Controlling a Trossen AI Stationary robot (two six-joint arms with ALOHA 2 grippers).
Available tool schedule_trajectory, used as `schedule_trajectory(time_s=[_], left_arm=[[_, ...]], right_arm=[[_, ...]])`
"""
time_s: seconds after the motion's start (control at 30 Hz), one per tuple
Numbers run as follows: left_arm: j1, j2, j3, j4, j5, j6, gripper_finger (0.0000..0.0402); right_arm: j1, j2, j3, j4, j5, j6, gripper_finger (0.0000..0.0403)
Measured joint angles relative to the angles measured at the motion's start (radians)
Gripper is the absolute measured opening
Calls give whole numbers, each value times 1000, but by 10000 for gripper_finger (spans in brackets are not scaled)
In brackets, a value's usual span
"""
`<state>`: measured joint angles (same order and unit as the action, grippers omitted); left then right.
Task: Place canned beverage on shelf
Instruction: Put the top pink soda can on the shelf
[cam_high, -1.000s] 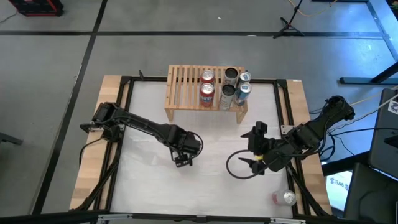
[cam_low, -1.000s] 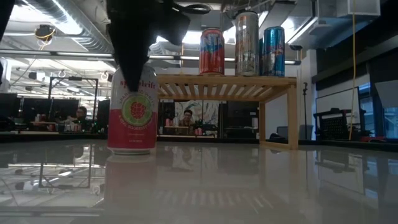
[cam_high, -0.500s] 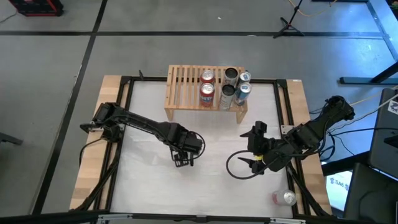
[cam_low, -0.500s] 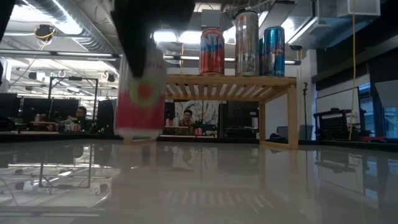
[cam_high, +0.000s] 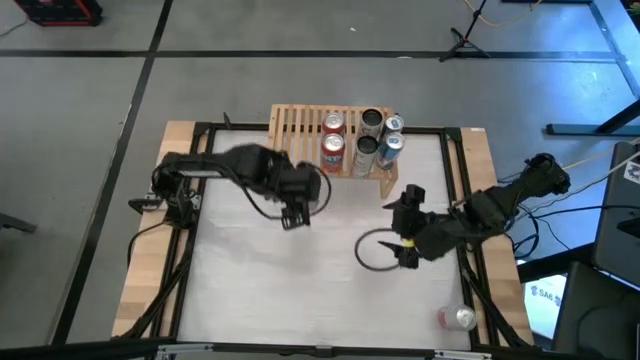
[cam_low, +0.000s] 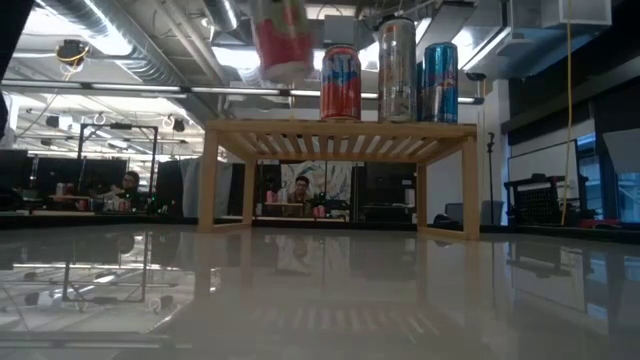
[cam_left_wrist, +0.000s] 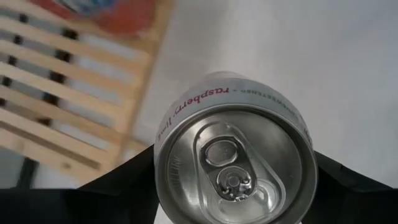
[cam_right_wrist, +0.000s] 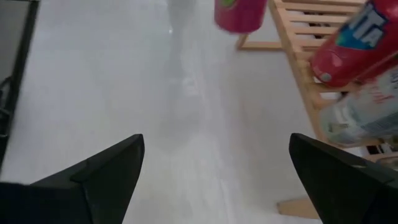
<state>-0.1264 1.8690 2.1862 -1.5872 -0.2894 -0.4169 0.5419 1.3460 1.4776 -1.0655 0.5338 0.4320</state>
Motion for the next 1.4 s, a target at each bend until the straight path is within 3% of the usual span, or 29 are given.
schedule_trajectory(time_s=[0.27, 0.6, 0.83, 1.13, 1.4], left_arm=[[137, -8, 141, 14, -24, 226, 265], [369, -5, 131, 14, 25, 499, 265], [503, 27, 132, 18, 115, 625, 265], [569, 88, 131, 42, 201, 688, 266], [572, 109, 127, 62, 205, 709, 268]], right_arm=[[-105, -1, 0, -38, -30, -20, 390], [-223, -3, 0, -42, -59, -19, 390], [-264, -3, 0, -38, -65, -18, 390], [-270, -3, 0, -41, -55, -18, 390], [-270, -3, 0, -62, -48, -7, 390]])
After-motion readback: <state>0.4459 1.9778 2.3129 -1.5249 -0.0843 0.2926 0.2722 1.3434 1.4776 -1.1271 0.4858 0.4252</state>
